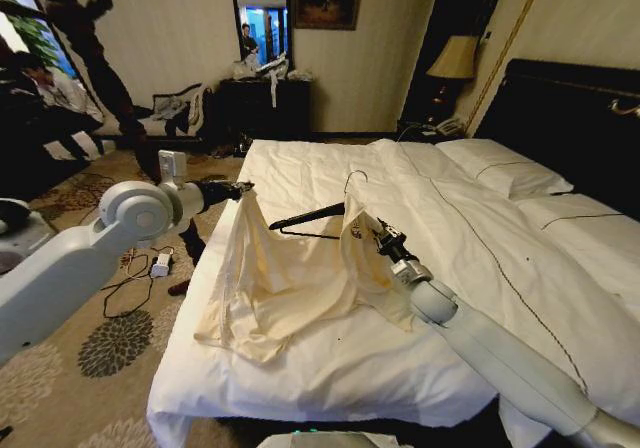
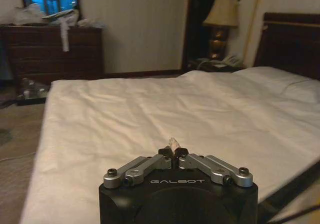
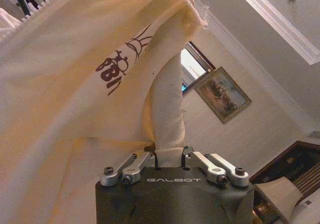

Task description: Pick up the clothes from the bed and hang them on the clothes hanger.

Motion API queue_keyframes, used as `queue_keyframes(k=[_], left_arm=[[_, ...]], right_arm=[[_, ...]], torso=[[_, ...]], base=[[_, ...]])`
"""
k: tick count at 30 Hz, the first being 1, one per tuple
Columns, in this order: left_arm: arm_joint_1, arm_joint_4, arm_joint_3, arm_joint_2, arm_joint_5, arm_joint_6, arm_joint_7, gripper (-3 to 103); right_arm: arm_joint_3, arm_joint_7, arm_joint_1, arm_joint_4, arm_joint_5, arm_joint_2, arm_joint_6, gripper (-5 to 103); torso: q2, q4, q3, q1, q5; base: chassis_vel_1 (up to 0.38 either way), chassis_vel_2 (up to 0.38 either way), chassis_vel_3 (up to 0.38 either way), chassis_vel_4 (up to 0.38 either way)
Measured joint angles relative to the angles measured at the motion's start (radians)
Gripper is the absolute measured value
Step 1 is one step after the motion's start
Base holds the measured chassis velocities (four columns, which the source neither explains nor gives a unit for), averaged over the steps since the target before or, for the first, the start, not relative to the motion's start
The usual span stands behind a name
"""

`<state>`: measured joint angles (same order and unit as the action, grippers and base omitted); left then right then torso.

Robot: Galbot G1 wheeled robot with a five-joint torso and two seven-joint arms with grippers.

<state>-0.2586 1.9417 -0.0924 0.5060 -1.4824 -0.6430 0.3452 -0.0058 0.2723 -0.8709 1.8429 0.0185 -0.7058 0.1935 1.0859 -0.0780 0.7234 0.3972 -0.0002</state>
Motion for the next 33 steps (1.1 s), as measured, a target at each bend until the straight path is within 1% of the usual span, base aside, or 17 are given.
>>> queue_keyframes(k=[2,5,6,8,9,12,16,17,19,26,29,31,33], left_arm=[[0.000,-0.016,-0.005,0.008,0.012,-0.001,0.000,1],[0.016,-0.052,-0.039,0.046,0.025,-0.003,0.023,1],[0.016,-0.052,-0.039,0.046,0.025,-0.003,0.023,1],[0.043,-0.055,-0.077,0.077,0.019,-0.005,0.043,1],[0.043,-0.055,-0.077,0.077,0.019,-0.005,0.043,1],[0.076,-0.034,-0.119,0.094,-0.006,-0.011,0.066,1],[0.081,-0.007,-0.130,0.092,-0.025,-0.013,0.077,1],[0.074,0.018,-0.126,0.083,-0.036,-0.015,0.081,1],[0.068,0.030,-0.120,0.077,-0.041,-0.015,0.082,1],[0.005,0.120,-0.025,0.018,-0.085,-0.026,0.089,1],[-0.014,0.136,0.005,-0.005,-0.090,-0.027,0.086,1],[-0.028,0.146,0.033,-0.043,-0.095,-0.028,0.076,1],[-0.028,0.147,0.037,-0.053,-0.096,-0.028,0.072,1]], right_arm=[[0.001,-0.001,-0.003,0.006,0.000,0.003,0.000,19],[-0.009,-0.004,-0.004,0.022,0.004,-0.004,0.003,19],[-0.009,-0.004,-0.004,0.022,0.004,-0.004,0.003,19],[-0.030,-0.009,0.004,0.022,0.020,-0.024,0.005,19],[-0.030,-0.009,0.004,0.022,0.020,-0.024,0.005,19],[-0.071,-0.016,0.040,0.006,0.048,-0.057,0.005,19],[-0.110,-0.018,0.079,-0.012,0.057,-0.082,0.004,19],[-0.135,-0.017,0.105,-0.031,0.063,-0.099,0.004,19],[-0.142,-0.016,0.113,-0.040,0.065,-0.105,0.004,19],[-0.191,-0.010,0.173,-0.106,0.066,-0.134,0.005,19],[-0.191,-0.009,0.178,-0.121,0.065,-0.134,0.004,19],[-0.188,-0.009,0.178,-0.128,0.062,-0.122,0.003,19],[-0.186,-0.009,0.179,-0.129,0.060,-0.119,0.003,19]], torso=[[0.000,0.0000,0.000,0.000,0.0002],[0.000,0.0000,0.000,0.000,-0.0004],[0.000,0.0000,0.000,0.000,-0.0004],[0.000,-0.0001,0.000,0.000,0.0004],[0.000,-0.0001,0.000,0.000,0.0004],[0.000,-0.0002,0.000,0.000,0.0004],[0.000,0.0003,0.000,0.000,0.0002],[0.000,0.0002,0.000,0.000,0.0001],[0.000,0.0003,0.000,0.000,0.0002],[0.000,0.0002,0.000,0.000,0.0002],[0.000,0.0002,0.000,0.000,0.0000],[0.000,0.0002,0.000,0.000,0.0000],[0.000,0.0001,0.000,0.000,0.0000]], base=[[0.000,0.000,0.000,0.000],[0.000,0.000,0.000,0.000],[0.000,0.000,0.000,0.000],[0.000,0.000,0.000,0.000],[0.000,0.000,0.000,0.000],[0.000,0.000,0.000,0.000],[0.000,0.000,0.000,0.000],[0.000,0.000,0.000,0.000],[0.000,0.000,0.000,0.000],[0.000,0.000,0.000,0.000],[0.000,0.000,0.000,0.000],[0.000,0.000,0.000,0.000],[0.000,0.000,0.000,0.000]])
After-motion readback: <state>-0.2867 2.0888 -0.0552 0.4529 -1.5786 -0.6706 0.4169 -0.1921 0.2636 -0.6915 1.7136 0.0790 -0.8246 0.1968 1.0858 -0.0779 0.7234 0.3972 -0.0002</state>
